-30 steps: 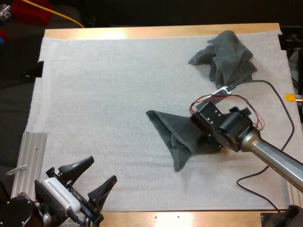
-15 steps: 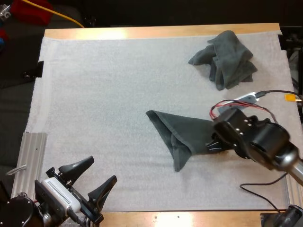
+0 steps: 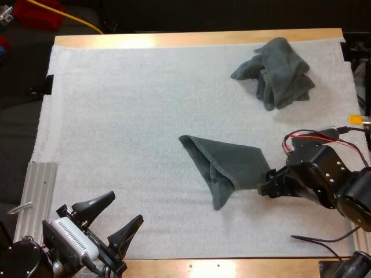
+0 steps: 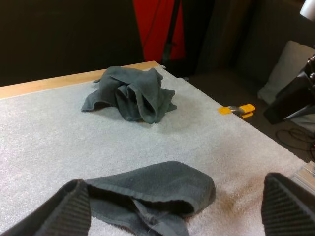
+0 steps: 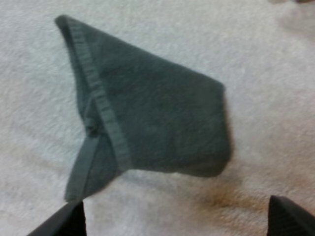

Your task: Pick towel from pile, fold and stack

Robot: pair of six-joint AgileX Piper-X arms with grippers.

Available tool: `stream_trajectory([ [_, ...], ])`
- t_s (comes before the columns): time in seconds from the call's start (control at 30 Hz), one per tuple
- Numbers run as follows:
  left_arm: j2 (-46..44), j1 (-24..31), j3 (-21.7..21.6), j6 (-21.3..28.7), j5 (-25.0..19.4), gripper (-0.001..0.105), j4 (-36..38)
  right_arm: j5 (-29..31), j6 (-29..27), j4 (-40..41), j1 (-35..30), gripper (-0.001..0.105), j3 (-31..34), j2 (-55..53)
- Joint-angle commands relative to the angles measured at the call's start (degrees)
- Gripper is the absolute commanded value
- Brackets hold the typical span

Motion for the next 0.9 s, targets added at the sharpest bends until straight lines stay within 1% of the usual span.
stream_trajectory([
  [0.0,0.1,-0.1,-0.5,-0.6,0.8,0.07,-0.4,-1.7,0.8,0.6,-0.1,0.071,-0.3,-0.3],
  [0.1,0.1,-0.1,-0.5,-0.6,0.8,0.07,-0.2,-4.1,1.8,0.0,-0.1,0.071,-0.3,-0.3],
  [0.23,0.1,-0.1,-0.5,-0.6,0.8,0.07,1.3,-4.6,2.0,-1.4,-0.1,0.071,-0.3,-0.3],
  [0.37,0.1,-0.1,-0.5,-0.6,0.8,0.07,3.5,-8.6,2.0,-2.2,-0.1,0.071,0.1,0.1],
  [0.5,0.1,-0.1,-0.5,-0.7,0.8,0.07,4.8,-9.1,2.0,-2.8,-0.1,0.071,1.5,0.6],
  [0.7,0.1,-0.1,-0.5,-5.2,0.0,0.07,7.2,-10.3,2.0,-6.4,-0.1,0.071,5.5,1.6],
  [0.83,0.5,-0.1,-0.5,-6.2,-0.3,0.07,8.7,-10.3,2.4,-8.4,-0.1,0.071,7.8,2.3],
  [0.87,0.9,-0.1,-0.5,-6.4,-1.0,0.07,9.5,-10.3,2.4,-9.1,-0.1,0.071,8.6,2.6],
])
